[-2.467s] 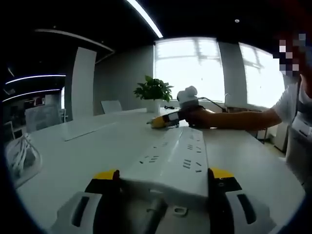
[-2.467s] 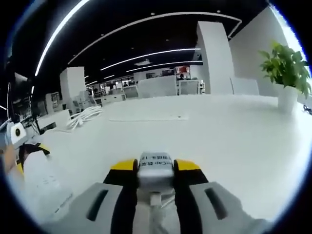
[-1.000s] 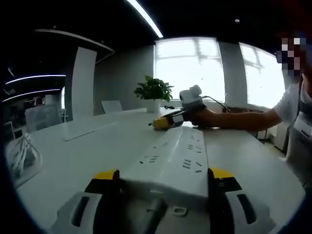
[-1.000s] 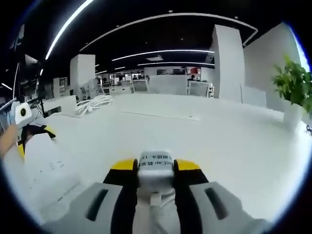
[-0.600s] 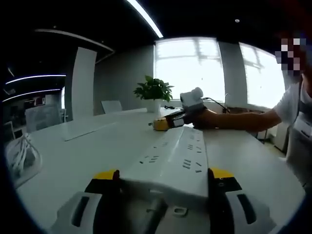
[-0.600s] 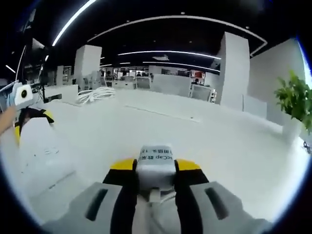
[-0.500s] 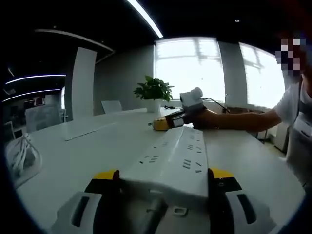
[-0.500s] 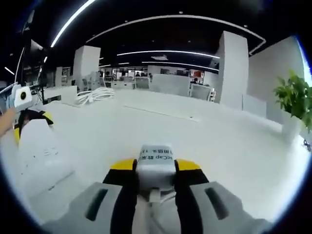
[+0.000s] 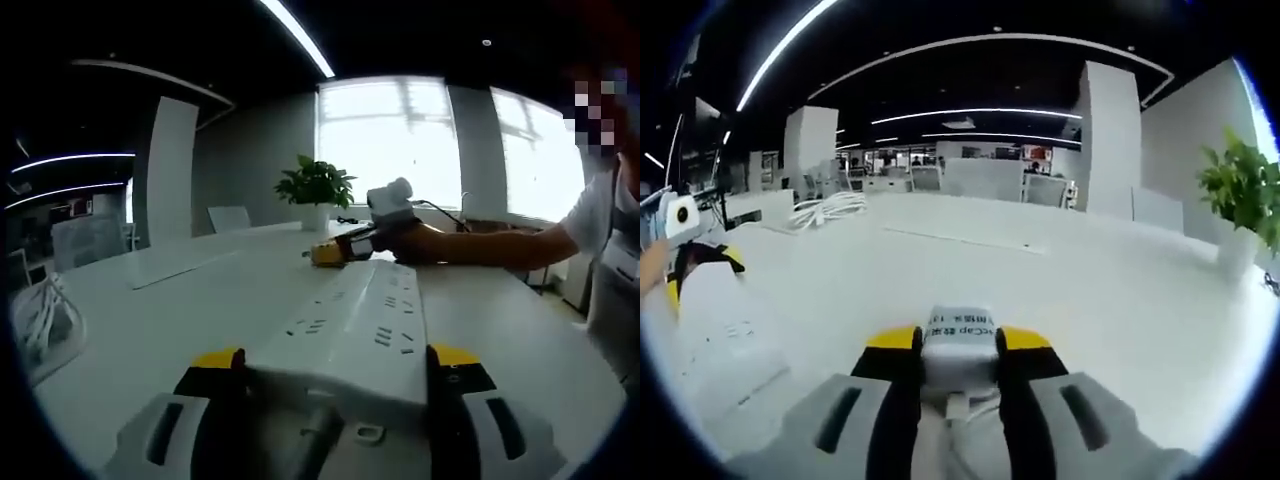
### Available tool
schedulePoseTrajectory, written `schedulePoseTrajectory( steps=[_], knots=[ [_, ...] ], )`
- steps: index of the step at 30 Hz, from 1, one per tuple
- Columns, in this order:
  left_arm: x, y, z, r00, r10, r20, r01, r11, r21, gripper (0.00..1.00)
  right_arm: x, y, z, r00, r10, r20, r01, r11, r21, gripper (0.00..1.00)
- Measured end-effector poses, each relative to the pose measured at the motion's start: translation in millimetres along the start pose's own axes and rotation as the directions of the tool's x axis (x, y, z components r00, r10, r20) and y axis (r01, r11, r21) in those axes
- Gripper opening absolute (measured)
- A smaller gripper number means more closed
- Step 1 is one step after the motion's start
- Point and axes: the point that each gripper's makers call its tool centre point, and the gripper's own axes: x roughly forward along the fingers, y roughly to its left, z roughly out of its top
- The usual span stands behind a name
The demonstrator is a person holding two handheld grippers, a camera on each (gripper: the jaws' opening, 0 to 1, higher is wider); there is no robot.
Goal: Straighten the power strip on the desk, plug the charger into it
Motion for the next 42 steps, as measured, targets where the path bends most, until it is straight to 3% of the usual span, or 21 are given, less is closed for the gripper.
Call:
schedulePoseTrajectory(
  steps=[6,12,15,28,33,38,42],
  knots=[
    [0,0.5,0.2,1.0,0.0,0.0,0.0,1.0,0.0,0.74,1,-2,0.4,1.0,0.014,-0.001,-0.014,0.997,0.072,0.28],
    [0,-1.2,-0.2,1.0,0.0,0.0,0.0,1.0,0.0,0.74,2,-1,0.8,1.0,0.029,-0.004,-0.029,0.998,0.064,0.27],
    [0,-1.0,-0.3,1.0,0.0,0.0,0.0,1.0,0.0,0.74,-1,7,2.5,0.997,0.076,-0.006,-0.075,0.989,0.126,0.27],
    [0,0.5,-0.2,1.0,0.004,-0.001,-0.004,1.0,-0.001,0.75,-7,20,1.3,0.996,0.088,-0.026,-0.087,0.995,0.053,0.27],
    [0,0.9,-0.1,1.0,0.004,0.0,-0.004,1.0,-0.001,0.75,-11,20,4.7,0.996,0.092,-0.017,-0.09,0.993,0.077,0.27],
    [0,-1.6,-0.7,1.0,0.003,-0.001,-0.003,1.0,-0.001,0.75,-18,23,14.3,0.991,0.135,0.013,-0.135,0.976,0.172,0.27],
    [1,-1.7,-0.6,1.0,0.003,-0.001,-0.003,1.0,-0.001,0.75,-22,21,17.5,0.99,0.141,0.022,-0.143,0.969,0.203,0.27]
  ],
)
